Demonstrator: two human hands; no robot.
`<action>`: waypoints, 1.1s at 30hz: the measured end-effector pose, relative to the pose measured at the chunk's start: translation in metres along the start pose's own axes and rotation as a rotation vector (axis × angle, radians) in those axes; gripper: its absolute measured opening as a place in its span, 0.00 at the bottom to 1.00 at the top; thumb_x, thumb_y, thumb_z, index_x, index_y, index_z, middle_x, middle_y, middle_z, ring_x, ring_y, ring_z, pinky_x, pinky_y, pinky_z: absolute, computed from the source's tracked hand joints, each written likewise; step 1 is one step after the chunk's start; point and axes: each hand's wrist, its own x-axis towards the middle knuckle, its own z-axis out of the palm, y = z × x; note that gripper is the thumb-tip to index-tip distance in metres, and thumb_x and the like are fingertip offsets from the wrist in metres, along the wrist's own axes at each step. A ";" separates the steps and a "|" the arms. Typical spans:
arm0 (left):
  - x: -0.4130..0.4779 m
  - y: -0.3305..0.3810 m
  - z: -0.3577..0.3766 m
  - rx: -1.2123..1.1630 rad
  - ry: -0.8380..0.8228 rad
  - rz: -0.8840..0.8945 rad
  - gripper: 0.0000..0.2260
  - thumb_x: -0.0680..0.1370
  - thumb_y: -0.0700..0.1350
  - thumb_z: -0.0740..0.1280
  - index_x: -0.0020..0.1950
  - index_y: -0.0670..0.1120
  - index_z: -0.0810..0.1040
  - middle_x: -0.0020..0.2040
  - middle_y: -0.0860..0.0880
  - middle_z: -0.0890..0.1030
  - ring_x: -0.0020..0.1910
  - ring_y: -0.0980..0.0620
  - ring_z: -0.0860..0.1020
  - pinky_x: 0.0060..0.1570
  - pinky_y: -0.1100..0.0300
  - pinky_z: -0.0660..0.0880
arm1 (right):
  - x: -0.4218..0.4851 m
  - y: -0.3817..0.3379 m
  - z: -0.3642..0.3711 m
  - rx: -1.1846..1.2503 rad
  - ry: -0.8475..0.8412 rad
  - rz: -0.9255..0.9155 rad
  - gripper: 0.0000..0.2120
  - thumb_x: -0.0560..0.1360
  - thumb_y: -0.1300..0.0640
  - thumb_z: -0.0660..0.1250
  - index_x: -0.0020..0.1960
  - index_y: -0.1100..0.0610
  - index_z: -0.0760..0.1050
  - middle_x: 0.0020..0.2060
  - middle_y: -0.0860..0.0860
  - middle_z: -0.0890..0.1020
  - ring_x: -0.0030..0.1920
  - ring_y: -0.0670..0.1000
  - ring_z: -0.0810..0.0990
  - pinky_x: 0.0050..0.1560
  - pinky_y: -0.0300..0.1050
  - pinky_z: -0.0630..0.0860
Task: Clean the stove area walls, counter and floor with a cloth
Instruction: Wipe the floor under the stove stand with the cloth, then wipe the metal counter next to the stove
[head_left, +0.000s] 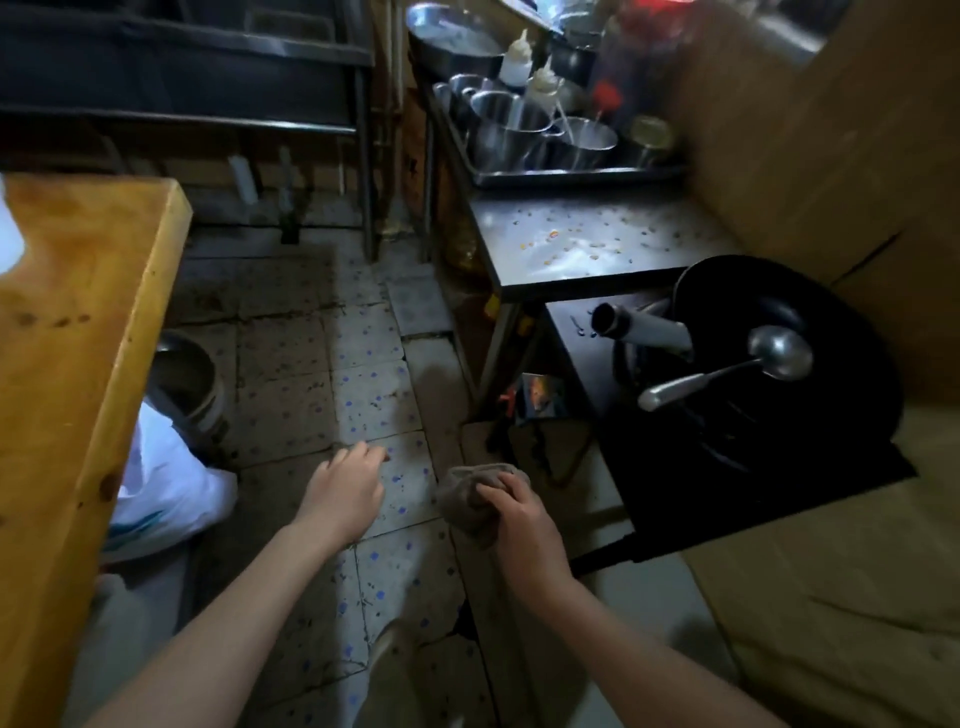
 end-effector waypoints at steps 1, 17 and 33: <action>-0.003 0.009 -0.001 -0.024 -0.014 -0.003 0.14 0.79 0.43 0.57 0.64 0.48 0.70 0.61 0.48 0.74 0.60 0.48 0.72 0.57 0.53 0.69 | -0.006 0.001 -0.011 0.001 0.012 0.011 0.24 0.75 0.68 0.61 0.70 0.54 0.68 0.72 0.53 0.65 0.72 0.55 0.63 0.69 0.49 0.67; 0.055 0.155 -0.017 0.101 -0.102 0.337 0.15 0.77 0.42 0.59 0.64 0.46 0.69 0.58 0.44 0.73 0.56 0.42 0.73 0.52 0.50 0.71 | -0.056 0.063 -0.105 -0.005 0.232 0.331 0.23 0.75 0.69 0.58 0.67 0.54 0.71 0.70 0.53 0.67 0.68 0.57 0.67 0.64 0.52 0.71; 0.108 0.186 0.005 0.109 -0.148 0.603 0.17 0.77 0.43 0.62 0.66 0.50 0.70 0.57 0.48 0.74 0.53 0.47 0.76 0.48 0.55 0.72 | -0.023 0.157 -0.097 0.075 0.384 0.774 0.22 0.75 0.70 0.57 0.65 0.57 0.73 0.66 0.53 0.69 0.65 0.55 0.70 0.64 0.50 0.71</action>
